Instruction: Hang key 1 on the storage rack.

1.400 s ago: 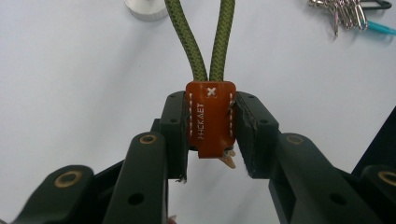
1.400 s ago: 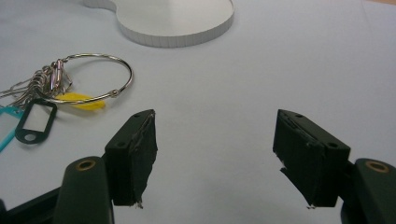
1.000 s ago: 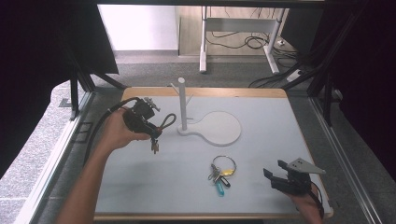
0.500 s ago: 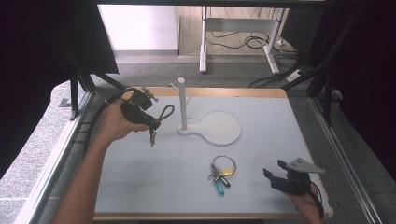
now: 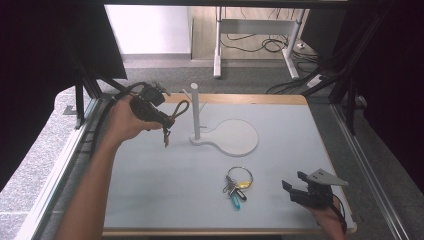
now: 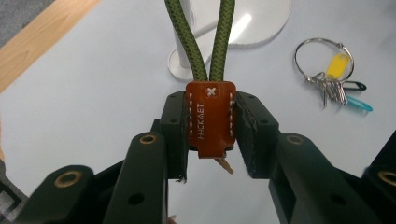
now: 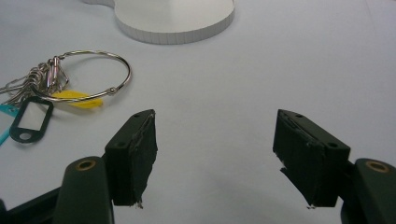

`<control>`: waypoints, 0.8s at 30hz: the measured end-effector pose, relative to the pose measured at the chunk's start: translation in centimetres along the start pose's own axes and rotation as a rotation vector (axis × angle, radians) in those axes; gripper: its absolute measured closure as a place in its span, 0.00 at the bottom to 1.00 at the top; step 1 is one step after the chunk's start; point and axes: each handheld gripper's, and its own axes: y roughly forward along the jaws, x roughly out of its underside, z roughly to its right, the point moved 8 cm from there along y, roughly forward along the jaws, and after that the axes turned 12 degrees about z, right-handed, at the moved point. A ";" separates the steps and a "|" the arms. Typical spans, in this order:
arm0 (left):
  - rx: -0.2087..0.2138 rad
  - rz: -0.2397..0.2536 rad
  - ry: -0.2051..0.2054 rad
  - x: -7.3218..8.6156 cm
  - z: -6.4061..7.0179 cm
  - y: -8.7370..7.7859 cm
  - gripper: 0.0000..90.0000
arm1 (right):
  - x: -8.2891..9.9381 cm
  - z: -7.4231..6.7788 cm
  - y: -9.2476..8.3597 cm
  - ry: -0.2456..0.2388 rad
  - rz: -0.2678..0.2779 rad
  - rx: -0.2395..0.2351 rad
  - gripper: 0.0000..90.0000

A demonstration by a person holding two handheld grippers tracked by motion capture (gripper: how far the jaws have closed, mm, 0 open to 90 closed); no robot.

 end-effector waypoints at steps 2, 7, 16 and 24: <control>-0.004 0.003 -0.007 -0.3 -0.1 -0.1 0.74 | 0.0 0.0 0.0 0.001 -0.001 0.001 0.34; -0.017 0.006 -0.028 -0.8 -0.7 -0.3 0.74 | 0.1 0.1 0.1 0.004 -0.007 0.004 0.34; -0.029 0.007 -0.081 -1.2 -2.2 0.3 0.74 | 0.2 0.3 0.1 0.001 -0.007 0.016 0.34; -0.036 0.001 -0.116 -1.3 -3.1 0.4 0.74 | 0.2 0.7 0.1 0.016 -0.008 0.030 0.34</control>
